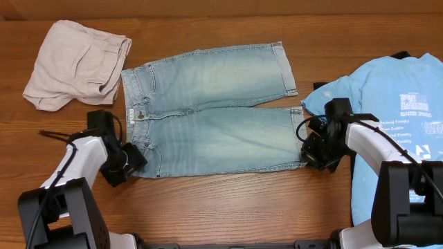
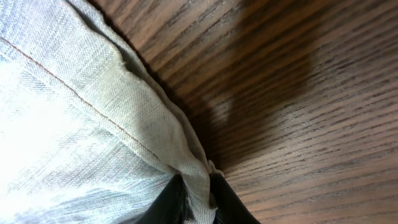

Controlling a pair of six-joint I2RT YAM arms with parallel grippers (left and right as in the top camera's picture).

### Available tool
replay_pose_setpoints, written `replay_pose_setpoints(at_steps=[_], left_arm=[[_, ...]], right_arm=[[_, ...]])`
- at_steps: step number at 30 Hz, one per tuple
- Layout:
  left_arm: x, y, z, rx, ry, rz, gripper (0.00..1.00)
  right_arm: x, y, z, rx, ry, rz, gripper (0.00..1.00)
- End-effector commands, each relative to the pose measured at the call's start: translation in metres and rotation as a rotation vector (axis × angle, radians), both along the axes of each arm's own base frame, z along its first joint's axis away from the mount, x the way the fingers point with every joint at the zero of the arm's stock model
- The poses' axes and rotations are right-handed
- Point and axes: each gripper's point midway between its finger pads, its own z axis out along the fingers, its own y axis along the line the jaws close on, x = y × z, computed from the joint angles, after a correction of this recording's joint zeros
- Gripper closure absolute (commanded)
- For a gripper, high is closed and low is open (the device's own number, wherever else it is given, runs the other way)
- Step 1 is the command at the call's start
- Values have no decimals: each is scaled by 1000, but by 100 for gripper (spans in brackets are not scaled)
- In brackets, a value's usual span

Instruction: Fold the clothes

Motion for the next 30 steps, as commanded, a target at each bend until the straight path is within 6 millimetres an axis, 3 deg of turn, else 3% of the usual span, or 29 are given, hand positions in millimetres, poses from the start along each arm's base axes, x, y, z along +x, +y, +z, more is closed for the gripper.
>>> replay_pose_setpoints(at_steps=[1, 6, 8, 10, 13, 14, 17, 22, 25, 30], left_arm=[[-43, 15, -24, 15, 159, 107, 41], [-39, 18, -24, -86, 114, 197, 58], [-38, 19, -24, -91, 108, 201, 59], [-38, 19, -24, -90, 108, 201, 53], [-37, 17, -23, -103, 101, 206, 30], [-33, 16, -22, -120, 88, 210, 27], [-26, 13, -14, -175, 59, 186, 28], [-36, 14, -8, -199, 103, 195, 25], [-42, 16, -8, -194, 123, 202, 32], [-44, 27, -10, -150, 127, 212, 33]], right_arm=[[0, -3, -1, -15, -6, -7, 84], [1, -3, -1, -15, -9, -7, 84], [2, -3, -1, -15, -14, -7, 84], [3, -3, -1, -15, -16, -7, 84], [2, -3, -1, -15, -14, -7, 84], [2, -3, -1, -15, -13, -7, 84], [2, -5, -1, -22, -14, -7, 84], [5, -5, -2, -22, -25, -7, 84], [13, -4, -2, -22, -54, -16, 84], [21, -5, -2, -24, -63, -110, 85]])
